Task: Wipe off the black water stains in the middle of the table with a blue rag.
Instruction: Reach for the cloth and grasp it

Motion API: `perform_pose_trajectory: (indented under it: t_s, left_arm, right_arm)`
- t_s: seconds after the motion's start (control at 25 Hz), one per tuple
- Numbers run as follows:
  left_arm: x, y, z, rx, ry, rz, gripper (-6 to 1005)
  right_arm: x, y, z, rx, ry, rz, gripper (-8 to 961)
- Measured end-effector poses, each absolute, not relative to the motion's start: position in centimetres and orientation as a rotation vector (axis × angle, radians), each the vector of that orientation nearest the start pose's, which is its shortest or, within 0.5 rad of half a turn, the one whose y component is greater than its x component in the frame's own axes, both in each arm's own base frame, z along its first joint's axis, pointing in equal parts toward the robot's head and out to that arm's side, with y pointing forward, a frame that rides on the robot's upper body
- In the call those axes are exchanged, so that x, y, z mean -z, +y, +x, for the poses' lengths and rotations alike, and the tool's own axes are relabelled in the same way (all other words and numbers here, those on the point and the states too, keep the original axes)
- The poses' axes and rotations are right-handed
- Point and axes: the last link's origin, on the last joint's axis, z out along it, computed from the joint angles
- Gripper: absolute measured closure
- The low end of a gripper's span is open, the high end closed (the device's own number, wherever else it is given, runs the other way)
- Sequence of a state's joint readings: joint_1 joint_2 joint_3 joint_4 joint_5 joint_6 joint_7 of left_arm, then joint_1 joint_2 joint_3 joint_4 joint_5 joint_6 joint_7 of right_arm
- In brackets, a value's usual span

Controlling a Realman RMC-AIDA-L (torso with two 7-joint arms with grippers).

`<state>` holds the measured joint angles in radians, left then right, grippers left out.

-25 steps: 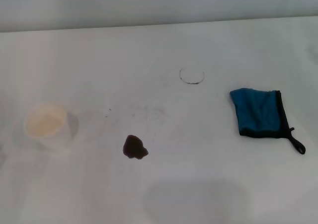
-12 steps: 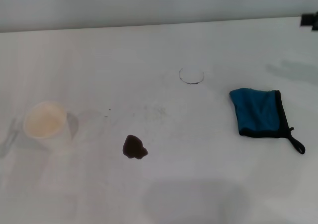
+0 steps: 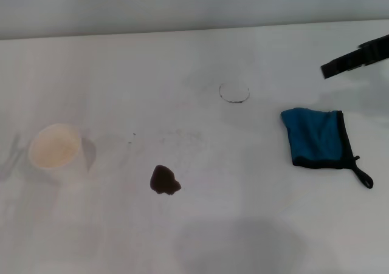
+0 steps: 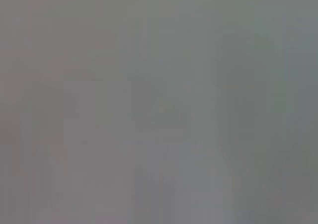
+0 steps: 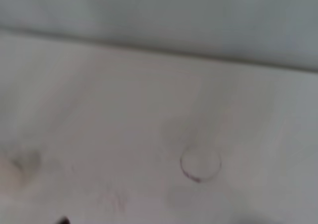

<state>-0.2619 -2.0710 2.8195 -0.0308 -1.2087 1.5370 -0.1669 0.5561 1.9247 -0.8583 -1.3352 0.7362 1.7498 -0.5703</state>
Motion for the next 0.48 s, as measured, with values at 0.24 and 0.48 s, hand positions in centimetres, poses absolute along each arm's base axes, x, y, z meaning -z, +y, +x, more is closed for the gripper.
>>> perform_pose_trajectory:
  t_s: [0.24, 0.48]
  left_arm:
    - [-2.0, 25.1, -36.3, 0.668, -0.309, -1.626, 117]
    - [-2.2, 26.2, -35.7, 0.677, -0.275, -1.635, 118]
  right_arm:
    - [-9.1, 36.5, 21.3, 0.341, 1.294, -2.298, 240]
    - [-6.0, 37.1, 21.5, 0.569, 1.293, -2.24, 244]
